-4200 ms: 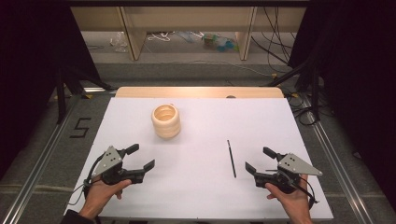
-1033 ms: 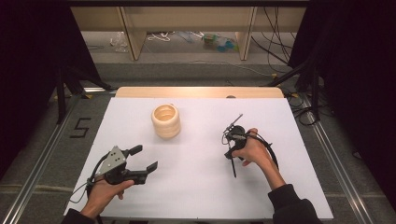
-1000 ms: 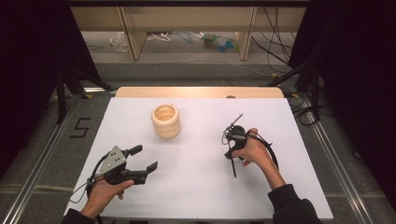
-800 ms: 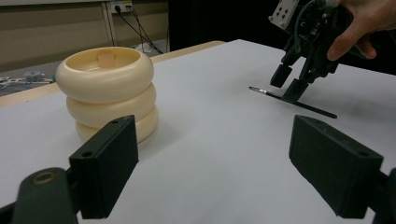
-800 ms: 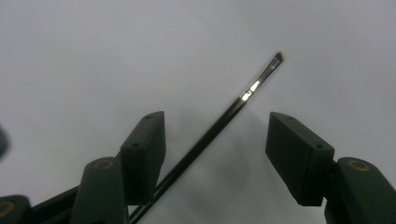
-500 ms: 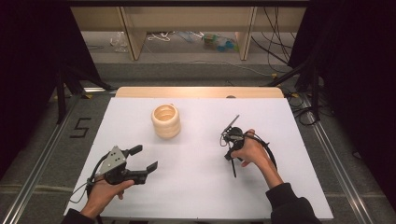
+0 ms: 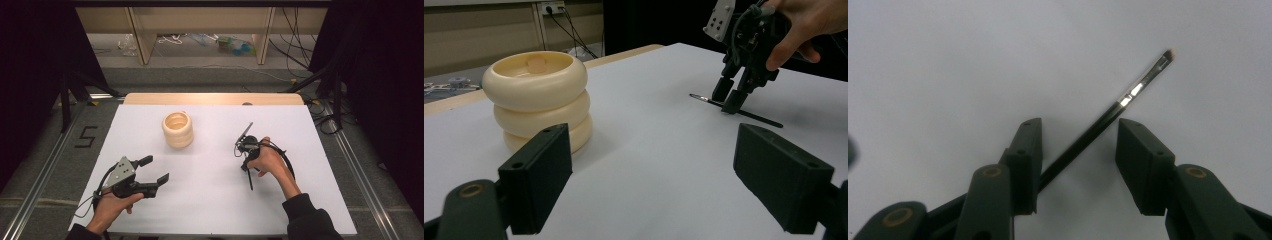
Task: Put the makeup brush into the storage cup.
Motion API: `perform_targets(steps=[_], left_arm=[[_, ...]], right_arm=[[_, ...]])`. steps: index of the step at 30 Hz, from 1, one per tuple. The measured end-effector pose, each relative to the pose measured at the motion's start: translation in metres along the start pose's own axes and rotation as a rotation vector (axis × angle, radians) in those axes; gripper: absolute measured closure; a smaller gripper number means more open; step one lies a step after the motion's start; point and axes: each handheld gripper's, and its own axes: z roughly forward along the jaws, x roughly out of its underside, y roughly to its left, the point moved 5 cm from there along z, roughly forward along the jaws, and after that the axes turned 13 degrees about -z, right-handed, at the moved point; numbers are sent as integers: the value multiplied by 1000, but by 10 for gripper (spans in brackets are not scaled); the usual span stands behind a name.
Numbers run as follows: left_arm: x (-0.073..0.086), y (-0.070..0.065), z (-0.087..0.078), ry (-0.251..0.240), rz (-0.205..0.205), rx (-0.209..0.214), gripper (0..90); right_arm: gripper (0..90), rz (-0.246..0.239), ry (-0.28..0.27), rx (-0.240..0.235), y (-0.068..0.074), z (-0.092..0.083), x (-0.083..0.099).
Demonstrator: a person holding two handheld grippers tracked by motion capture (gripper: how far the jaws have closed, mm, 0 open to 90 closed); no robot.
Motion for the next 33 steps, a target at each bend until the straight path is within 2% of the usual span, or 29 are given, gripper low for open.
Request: perform_targets(steps=[1, 2, 5, 9, 10, 13, 14, 15, 16, 20, 22, 23, 27, 28, 33], left_arm=[[0, 0, 0, 0, 1, 0, 157], [0, 0, 0, 4, 4, -4, 157], [0, 0, 0, 8, 5, -9, 158], [0, 1, 0, 8, 5, -8, 158], [0, 1, 0, 7, 5, -9, 158], [0, 1, -1, 6, 4, -7, 158], [0, 1, -1, 6, 4, -7, 158], [0, 0, -1, 6, 3, -7, 158], [0, 0, 0, 3, 1, -4, 159], [0, 0, 0, 3, 2, -4, 159], [0, 0, 0, 1, 2, 0, 159], [0, 0, 0, 6, 4, -7, 159], [1, -1, 0, 11, -4, -8, 159], [0, 0, 0, 12, 19, -3, 159], [0, 0, 0, 8, 7, -7, 159]], right_arm=[[556, 25, 16, -8, 2, -1, -1], [560, 2, 11, -7, 0, -1, 0], [570, -3, 19, -11, 0, -1, -1], [643, 0, 24, -16, -3, -2, -1], [660, -15, 21, -17, -5, -1, -1], [686, 3, 22, -20, -6, -2, -1], [690, -19, 20, -18, -6, -1, -1], [695, -12, 34, -13, -5, -2, -1], [701, -34, 36, -14, -6, -2, -1], [749, -58, 50, -14, -3, -2, -3], [757, -45, 65, -15, -2, -3, -3], [770, -70, 56, -18, -2, -2, -3], [778, -76, 56, -21, -2, -2, -4], [783, -72, 59, -19, -2, -2, -4], [820, -81, 59, -14, 0, -2, -5]])
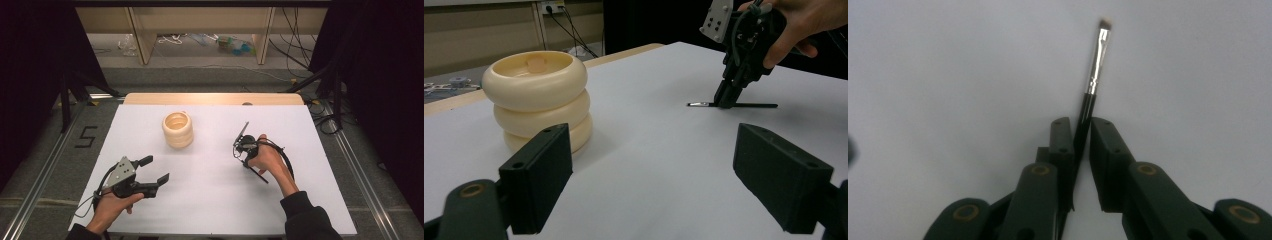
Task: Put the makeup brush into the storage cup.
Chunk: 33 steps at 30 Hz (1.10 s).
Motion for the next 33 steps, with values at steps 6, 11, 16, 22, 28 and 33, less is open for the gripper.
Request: perform_targets(steps=[6, 11, 16, 22, 28, 33], left_arm=[[0, 0, 0, 0, 0, -1, 159], [-1, 0, 0, -3, 4, 1, 159], [0, 0, 0, -9, -3, 8, 159], [-1, -1, 0, -8, -6, 2, 159], [-3, -9, 5, -20, -36, 34, 159], [-8, -21, 14, -39, -55, 61, 158]], right_arm=[[851, -7, 2, -4, 1, 0, -1], [852, -33, -7, 5, 1, -1, -1], [852, -19, -114, 23, -1, -17, -4], [852, -15, -330, 49, -5, -49, -8], [853, -21, -534, 71, -4, -73, -9], [852, -29, -690, 67, 1, -88, -15]])
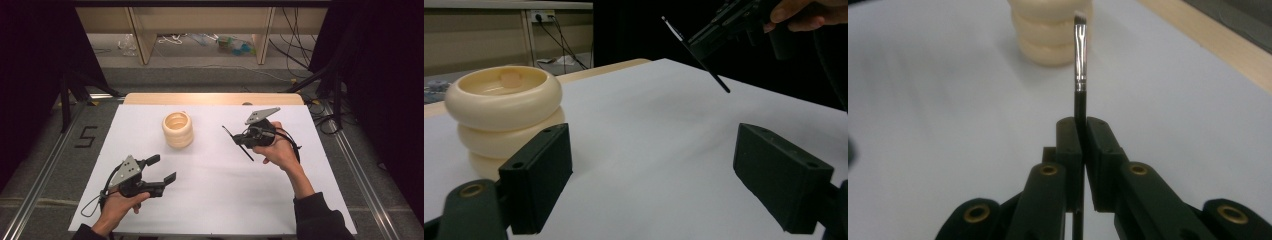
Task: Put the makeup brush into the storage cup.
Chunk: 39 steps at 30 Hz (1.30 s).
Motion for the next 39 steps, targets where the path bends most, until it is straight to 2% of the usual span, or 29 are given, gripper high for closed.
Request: perform_targets(steps=[2, 3, 4, 6, 11, 17, 23, 26, 27, 31, 33, 39], left_arm=[[-1, -2, 3, -8, -3, 3, 158], [-2, -5, 7, -14, -5, 7, 158], [-3, -7, 10, -14, -3, 11, 158], [-4, -12, 17, -23, -5, 24, 159], [-4, -25, 40, -13, 20, 44, 163], [-2, -34, 58, -6, 24, 63, 183], [0, -40, 72, 10, 15, 85, 221], [0, -41, 76, 6, 9, 89, 232], [-1, -40, 79, 0, 29, 91, 243], [-1, -40, 81, -3, 35, 84, 281], [0, -40, 83, 2, 28, 89, 302], [1, -40, 86, 9, 15, 101, 372]], right_arm=[[853, -1, -47, -3, 3, -1, -5], [853, -1, -47, -3, 3, -1, -5], [852, -7, -92, -12, 8, 1, -10], [853, -13, -96, -13, 10, 1, -12], [853, -29, -171, -47, 28, 8, -26], [853, -57, -206, -77, 42, 13, -34], [853, -60, -229, -108, 51, 17, -39], [853, -61, -246, -121, 55, 19, -41], [853, -73, -238, -134, 59, 21, -42], [853, -80, -256, -159, 64, 26, -45], [853, -81, -274, -150, 65, 28, -46], [853, -78, -286, -176, 68, 28, -47]])
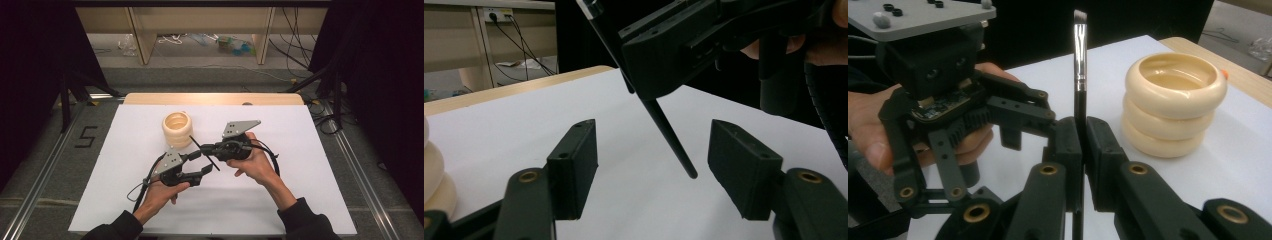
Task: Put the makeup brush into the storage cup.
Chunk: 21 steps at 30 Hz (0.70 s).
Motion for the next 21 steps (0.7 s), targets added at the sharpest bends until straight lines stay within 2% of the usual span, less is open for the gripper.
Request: perform_targets(steps=[1, 2, 6, 10, 11, 14, 21], left_arm=[[0, 0, 0, 0, 0, 0, 396], [0, -2, 1, -1, -18, 8, 425], [0, -2, 1, 0, -6, 22, 479], [-1, -3, 1, -8, -17, 27, 530], [-4, 0, 1, -25, 23, 19, 547], [-3, -2, 0, -19, -19, 42, 580], [-4, -1, -1, -16, -7, 52, 652]], right_arm=[[853, -2, -6, -1, 0, 1, 0], [853, -2, -2, -3, 1, 2, 0], [853, 4, -5, -18, 6, 5, -2], [853, -11, -11, -24, 6, 6, -2], [853, -11, -13, -26, 6, 6, -2], [853, -13, -9, -25, 7, 6, -2], [853, -16, -15, -28, 7, 6, -3]])
